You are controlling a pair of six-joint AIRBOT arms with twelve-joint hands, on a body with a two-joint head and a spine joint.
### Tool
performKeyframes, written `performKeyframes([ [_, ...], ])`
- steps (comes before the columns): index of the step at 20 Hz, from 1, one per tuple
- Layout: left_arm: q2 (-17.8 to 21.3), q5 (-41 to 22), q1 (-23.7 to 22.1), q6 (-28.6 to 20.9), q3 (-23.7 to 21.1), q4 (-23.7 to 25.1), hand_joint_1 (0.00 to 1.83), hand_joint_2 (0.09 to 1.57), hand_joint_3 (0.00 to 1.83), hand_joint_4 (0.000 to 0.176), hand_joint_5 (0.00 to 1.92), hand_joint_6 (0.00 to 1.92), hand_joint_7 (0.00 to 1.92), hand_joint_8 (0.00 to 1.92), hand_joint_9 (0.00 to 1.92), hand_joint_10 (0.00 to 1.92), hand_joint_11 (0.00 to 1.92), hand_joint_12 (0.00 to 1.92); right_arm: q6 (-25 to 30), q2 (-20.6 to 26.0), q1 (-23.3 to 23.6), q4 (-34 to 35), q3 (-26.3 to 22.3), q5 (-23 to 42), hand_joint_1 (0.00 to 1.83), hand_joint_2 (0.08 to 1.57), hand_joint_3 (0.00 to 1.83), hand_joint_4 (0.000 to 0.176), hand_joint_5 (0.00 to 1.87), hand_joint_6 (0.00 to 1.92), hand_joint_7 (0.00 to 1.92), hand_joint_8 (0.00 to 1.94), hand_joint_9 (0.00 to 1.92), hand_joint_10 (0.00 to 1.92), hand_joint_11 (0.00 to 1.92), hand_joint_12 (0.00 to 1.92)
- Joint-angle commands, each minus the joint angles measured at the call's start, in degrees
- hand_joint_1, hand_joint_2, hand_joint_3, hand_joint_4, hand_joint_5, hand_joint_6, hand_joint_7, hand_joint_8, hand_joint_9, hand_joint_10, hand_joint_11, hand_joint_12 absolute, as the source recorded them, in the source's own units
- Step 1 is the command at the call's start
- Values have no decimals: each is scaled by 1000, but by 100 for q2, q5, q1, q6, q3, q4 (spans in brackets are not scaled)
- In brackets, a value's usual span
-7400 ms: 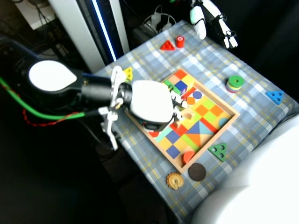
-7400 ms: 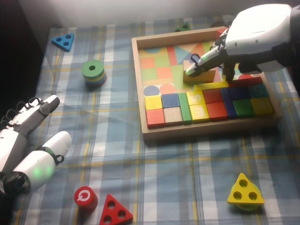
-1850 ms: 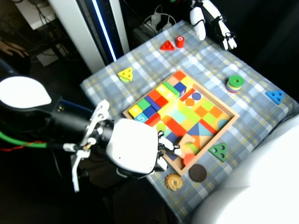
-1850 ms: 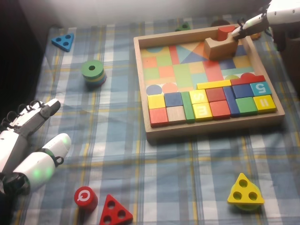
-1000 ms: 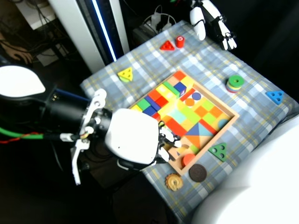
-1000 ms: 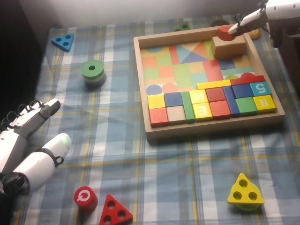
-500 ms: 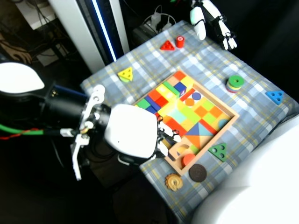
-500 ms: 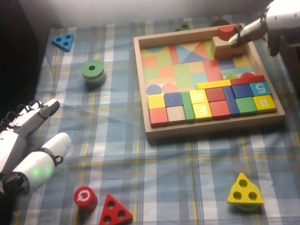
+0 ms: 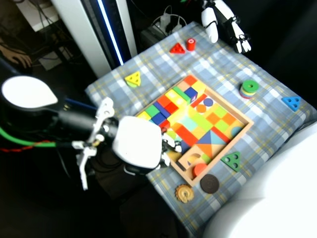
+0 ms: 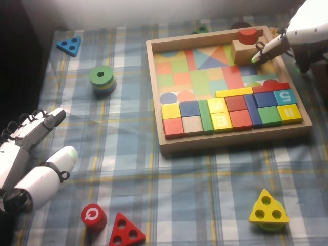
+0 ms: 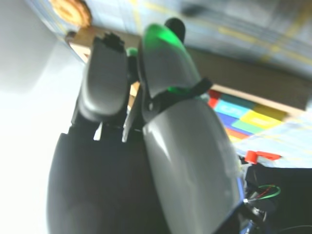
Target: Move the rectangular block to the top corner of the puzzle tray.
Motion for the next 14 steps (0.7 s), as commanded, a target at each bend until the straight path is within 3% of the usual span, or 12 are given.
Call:
performKeyframes([
  [1,35,-644,-14,-38,1,243,372,1372,0,73,325,5,167,6,7,2,0,0,-17,27,49,196,68,-175,1601,1180,12,16,355,1,1253,1941,1443,1921,1512,1921],
  [3,35,-645,-14,-38,1,240,354,1377,2,65,325,3,164,3,5,1,0,0,-17,-14,50,213,180,-206,1586,1188,12,48,337,2,1178,1941,1388,1921,1454,1921],
  [6,32,-645,-14,-38,-1,237,386,1375,0,66,326,2,163,2,1,0,0,0,-18,-96,50,273,319,-236,1650,1174,3,30,335,2,1201,1941,1425,1921,1485,1921],
  [8,32,-646,-14,-39,-1,237,388,1378,0,64,321,0,156,0,0,0,0,0,-18,-141,50,334,399,-242,1634,1183,6,30,328,2,1165,1941,1401,1921,1462,1921],
  [9,32,-647,-14,-39,-1,236,387,1380,1,63,322,1,160,3,0,0,0,0,-18,-152,50,338,399,-239,1657,1183,3,8,324,4,1170,1941,1411,1921,1486,1921],
  [10,32,-647,-14,-39,-1,236,377,1381,1,65,316,0,153,0,0,0,0,0,-18,-157,50,338,393,-231,1663,1183,3,15,333,5,1175,1941,1411,1921,1482,1921],
  [11,32,-647,-14,-39,-1,236,377,1379,0,67,319,2,158,3,0,0,0,0,-18,-159,50,338,368,-204,1681,1166,0,3,362,9,1184,1941,1424,1921,1494,1921],
  [12,32,-649,-14,-39,-1,234,377,1379,0,67,319,2,158,3,0,0,0,0,-18,-156,50,338,338,-186,1681,1166,0,3,362,9,1184,1941,1424,1921,1494,1921],
  [13,32,-649,-14,-39,0,233,372,1377,0,58,324,4,164,5,0,0,0,0,-18,-116,50,338,257,-167,1646,1185,4,22,321,6,1152,1941,1378,1921,1447,1921],
  [14,32,-649,-14,-39,0,233,359,1381,1,61,319,1,160,2,0,0,0,0,-26,-93,50,337,193,-163,1652,1183,3,12,315,5,1140,1941,1367,1921,1444,1921],
])
